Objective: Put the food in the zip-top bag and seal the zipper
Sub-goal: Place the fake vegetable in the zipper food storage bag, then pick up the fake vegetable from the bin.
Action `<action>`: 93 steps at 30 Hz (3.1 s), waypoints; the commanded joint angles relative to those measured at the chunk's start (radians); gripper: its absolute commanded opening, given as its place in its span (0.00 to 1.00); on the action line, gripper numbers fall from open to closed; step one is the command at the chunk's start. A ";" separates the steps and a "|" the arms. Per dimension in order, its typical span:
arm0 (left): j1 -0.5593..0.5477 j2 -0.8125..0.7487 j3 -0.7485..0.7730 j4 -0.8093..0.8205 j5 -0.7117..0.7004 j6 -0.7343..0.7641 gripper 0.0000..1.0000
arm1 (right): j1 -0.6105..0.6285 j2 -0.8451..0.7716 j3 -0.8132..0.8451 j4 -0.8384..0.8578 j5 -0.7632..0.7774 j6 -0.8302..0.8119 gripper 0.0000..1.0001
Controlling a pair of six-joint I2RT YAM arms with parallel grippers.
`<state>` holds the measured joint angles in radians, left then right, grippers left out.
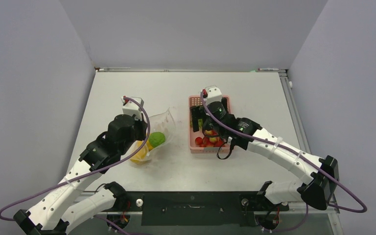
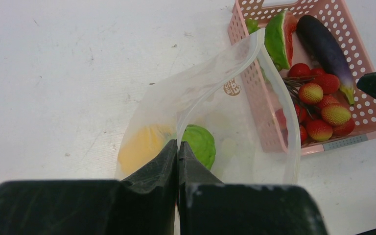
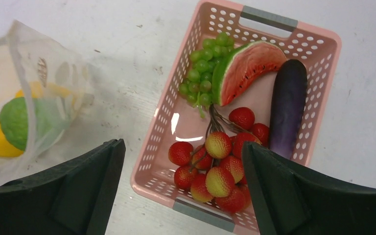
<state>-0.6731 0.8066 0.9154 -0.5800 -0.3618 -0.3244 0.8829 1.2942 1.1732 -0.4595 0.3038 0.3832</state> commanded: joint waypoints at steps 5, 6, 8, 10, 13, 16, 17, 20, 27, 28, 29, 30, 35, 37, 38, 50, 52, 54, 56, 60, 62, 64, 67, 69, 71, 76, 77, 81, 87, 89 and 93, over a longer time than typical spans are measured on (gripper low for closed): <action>0.004 0.005 0.044 0.032 0.007 0.005 0.00 | -0.013 -0.017 -0.071 -0.116 0.066 0.064 0.92; 0.004 0.005 0.045 0.031 0.008 0.005 0.00 | -0.014 -0.015 -0.078 -0.126 0.075 0.070 0.92; 0.005 0.005 0.045 0.031 0.010 0.005 0.00 | -0.016 -0.011 -0.088 -0.144 0.102 0.079 0.92; 0.005 0.005 0.045 0.032 0.011 0.005 0.00 | -0.024 -0.001 -0.090 -0.166 0.132 0.092 0.92; 0.004 0.002 0.045 0.031 0.012 0.005 0.00 | -0.036 0.015 -0.096 -0.177 0.174 0.105 0.91; 0.004 0.000 0.045 0.031 0.014 0.005 0.00 | -0.052 0.043 -0.097 -0.178 0.204 0.106 0.87; 0.004 0.000 0.045 0.032 0.015 0.005 0.00 | -0.057 0.053 -0.093 -0.178 0.217 0.104 0.86; 0.004 -0.001 0.045 0.032 0.017 0.005 0.00 | -0.066 0.092 -0.075 -0.181 0.266 0.104 0.83; 0.004 -0.006 0.045 0.032 0.021 0.005 0.00 | -0.101 0.209 -0.024 -0.154 0.343 0.074 0.80; 0.005 -0.007 0.043 0.032 0.022 0.005 0.00 | -0.107 0.236 -0.014 -0.151 0.351 0.068 0.79; 0.004 -0.007 0.043 0.032 0.022 0.005 0.00 | -0.112 0.254 -0.003 -0.145 0.359 0.062 0.79; 0.004 -0.007 0.043 0.033 0.023 0.005 0.00 | -0.117 0.271 0.007 -0.138 0.366 0.056 0.78; 0.004 -0.006 0.043 0.033 0.024 0.007 0.00 | -0.143 0.361 0.062 -0.109 0.388 0.021 0.74; 0.005 -0.005 0.043 0.033 0.026 0.007 0.00 | -0.153 0.397 0.088 -0.104 0.396 0.010 0.72; 0.004 -0.003 0.043 0.033 0.026 0.007 0.00 | -0.159 0.415 0.104 -0.101 0.403 0.003 0.72; 0.006 0.002 0.043 0.034 0.029 0.007 0.00 | -0.225 0.593 0.233 -0.088 0.385 -0.062 0.68; 0.007 0.003 0.045 0.035 0.031 0.007 0.00 | -0.233 0.622 0.253 -0.091 0.380 -0.071 0.68; 0.008 0.004 0.045 0.034 0.033 0.007 0.00 | -0.243 0.646 0.268 -0.089 0.366 -0.077 0.68; 0.009 0.003 0.043 0.035 0.033 0.007 0.00 | -0.249 0.674 0.279 -0.089 0.358 -0.083 0.67; 0.009 0.003 0.044 0.034 0.033 0.008 0.00 | -0.262 0.710 0.293 -0.089 0.346 -0.093 0.67; 0.009 0.003 0.044 0.034 0.033 0.008 0.00 | -0.266 0.721 0.295 -0.085 0.347 -0.096 0.67; 0.009 0.003 0.043 0.034 0.033 0.008 0.00 | -0.269 0.733 0.298 -0.085 0.355 -0.099 0.67; 0.009 0.003 0.043 0.034 0.031 0.008 0.00 | -0.270 0.744 0.295 -0.081 0.380 -0.102 0.67; 0.010 0.005 0.043 0.034 0.030 0.008 0.00 | -0.272 0.751 0.293 -0.077 0.397 -0.104 0.67; 0.009 0.005 0.043 0.034 0.030 0.008 0.00 | -0.272 0.756 0.292 -0.075 0.408 -0.105 0.65; 0.009 0.006 0.043 0.033 0.029 0.008 0.00 | -0.275 0.757 0.284 -0.057 0.413 -0.108 0.53; 0.009 0.006 0.043 0.032 0.029 0.008 0.00 | -0.275 0.756 0.285 -0.056 0.414 -0.107 0.48; 0.009 0.004 0.045 0.031 0.029 0.008 0.00 | -0.275 0.745 0.289 -0.057 0.412 -0.100 0.34; 0.009 0.008 0.044 0.033 0.032 0.008 0.00 | -0.274 0.696 0.289 -0.058 0.421 -0.095 0.26; 0.009 0.009 0.045 0.031 0.033 0.008 0.00 | -0.273 0.670 0.286 -0.056 0.419 -0.094 0.25; 0.009 0.002 0.043 0.033 0.028 0.008 0.00 | -0.268 0.621 0.285 -0.059 0.423 -0.093 0.23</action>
<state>-0.6708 0.8146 0.9154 -0.5800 -0.3359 -0.3244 0.6102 2.0354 1.4361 -0.5358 0.6849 0.2802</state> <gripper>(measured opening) 0.003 0.475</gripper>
